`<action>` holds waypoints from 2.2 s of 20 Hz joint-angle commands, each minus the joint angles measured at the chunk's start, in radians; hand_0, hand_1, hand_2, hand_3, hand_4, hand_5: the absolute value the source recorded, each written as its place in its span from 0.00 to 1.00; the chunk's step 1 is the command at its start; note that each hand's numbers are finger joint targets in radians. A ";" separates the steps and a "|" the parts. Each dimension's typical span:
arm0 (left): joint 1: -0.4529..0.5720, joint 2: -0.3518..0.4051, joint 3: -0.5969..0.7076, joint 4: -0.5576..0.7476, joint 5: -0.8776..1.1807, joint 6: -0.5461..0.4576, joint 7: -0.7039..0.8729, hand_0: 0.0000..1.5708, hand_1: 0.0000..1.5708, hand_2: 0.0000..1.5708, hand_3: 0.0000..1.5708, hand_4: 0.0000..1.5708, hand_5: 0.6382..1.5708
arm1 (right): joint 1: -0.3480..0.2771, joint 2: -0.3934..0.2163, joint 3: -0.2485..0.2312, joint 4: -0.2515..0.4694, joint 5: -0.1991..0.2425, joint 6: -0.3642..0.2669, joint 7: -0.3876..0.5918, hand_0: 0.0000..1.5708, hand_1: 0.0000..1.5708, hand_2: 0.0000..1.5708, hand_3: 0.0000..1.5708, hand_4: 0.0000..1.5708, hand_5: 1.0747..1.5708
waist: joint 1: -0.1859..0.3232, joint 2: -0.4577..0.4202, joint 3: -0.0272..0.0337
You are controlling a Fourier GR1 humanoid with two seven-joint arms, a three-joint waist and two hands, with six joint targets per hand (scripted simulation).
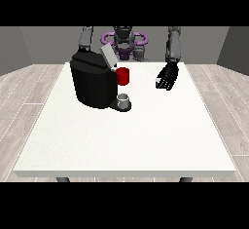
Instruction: Insert the coffee pod into the coffee machine and close the lid
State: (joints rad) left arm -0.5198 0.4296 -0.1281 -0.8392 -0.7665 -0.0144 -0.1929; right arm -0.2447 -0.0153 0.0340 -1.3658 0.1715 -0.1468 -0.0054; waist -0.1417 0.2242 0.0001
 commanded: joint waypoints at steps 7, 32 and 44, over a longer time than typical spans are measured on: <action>-0.072 -0.024 -0.006 0.127 -0.099 -0.053 -0.016 0.55 0.55 0.65 0.59 0.26 1.00 | -0.029 -0.024 -0.052 0.108 -0.062 0.035 -0.045 0.00 0.00 0.00 0.00 0.00 1.00 | 0.013 -0.032 -0.0002; -0.278 -0.104 0.100 0.056 -0.014 -0.314 0.022 0.90 0.90 0.89 0.85 0.34 1.00 | 0.025 0.011 0.019 0.206 0.051 -0.049 -0.038 0.00 0.00 0.00 0.00 0.00 1.00 | -0.011 -0.183 -0.0003; -0.529 -0.092 0.217 0.073 0.055 -0.407 0.160 0.76 0.76 0.79 0.80 0.31 1.00 | -0.081 -0.007 -0.018 0.147 0.000 -0.024 -0.022 0.00 0.00 0.00 0.00 0.00 1.00 | -0.093 -0.133 -0.0001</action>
State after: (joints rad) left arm -1.0032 0.3430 0.0692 -0.7756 -0.7157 -0.4241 -0.0695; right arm -0.3049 -0.0264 0.0165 -1.1842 0.1742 -0.1663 -0.0511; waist -0.2069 0.0825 0.0003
